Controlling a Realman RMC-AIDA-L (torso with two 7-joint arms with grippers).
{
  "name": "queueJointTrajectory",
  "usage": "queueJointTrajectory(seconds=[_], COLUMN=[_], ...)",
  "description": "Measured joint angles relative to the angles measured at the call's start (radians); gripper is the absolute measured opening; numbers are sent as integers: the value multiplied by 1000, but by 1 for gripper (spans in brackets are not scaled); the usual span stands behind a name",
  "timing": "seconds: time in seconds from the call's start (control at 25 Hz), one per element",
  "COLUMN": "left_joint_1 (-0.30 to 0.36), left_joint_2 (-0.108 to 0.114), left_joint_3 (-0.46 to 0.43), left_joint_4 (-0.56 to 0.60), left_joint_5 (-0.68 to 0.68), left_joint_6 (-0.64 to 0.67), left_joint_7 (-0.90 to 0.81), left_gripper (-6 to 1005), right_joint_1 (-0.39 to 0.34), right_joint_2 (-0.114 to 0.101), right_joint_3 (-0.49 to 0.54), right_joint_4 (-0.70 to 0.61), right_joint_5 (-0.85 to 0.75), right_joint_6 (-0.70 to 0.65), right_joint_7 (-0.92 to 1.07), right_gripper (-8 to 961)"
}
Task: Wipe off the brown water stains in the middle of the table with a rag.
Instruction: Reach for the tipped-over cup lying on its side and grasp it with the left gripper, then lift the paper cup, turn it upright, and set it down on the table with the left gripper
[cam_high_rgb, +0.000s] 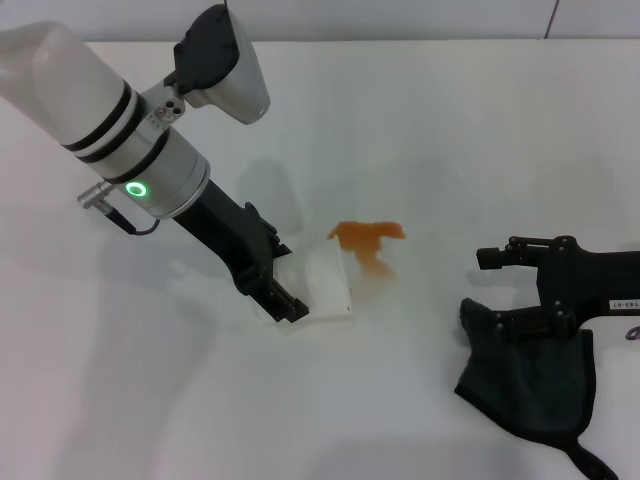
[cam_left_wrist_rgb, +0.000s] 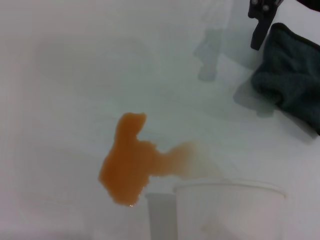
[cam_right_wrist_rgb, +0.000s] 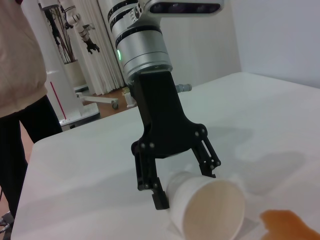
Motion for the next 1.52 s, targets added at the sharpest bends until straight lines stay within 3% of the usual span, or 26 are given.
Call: queueJointTrajectory(seconds=[0.72, 1.52], left_joint_1=[3, -1], left_joint_2=[0, 0], left_joint_3=[0, 0], left_joint_4=[24, 25], left_joint_5=[7, 11], left_joint_6=[-11, -37], left_joint_7=[-15, -41], left_gripper=[845, 721], right_joint_1=[0, -2], right_joint_2=[0, 0], right_joint_3=[0, 0], right_joint_4=[10, 10], right_joint_5=[0, 0], right_joint_6=[-5, -7], right_joint_7=[0, 0], right_gripper=[851, 849])
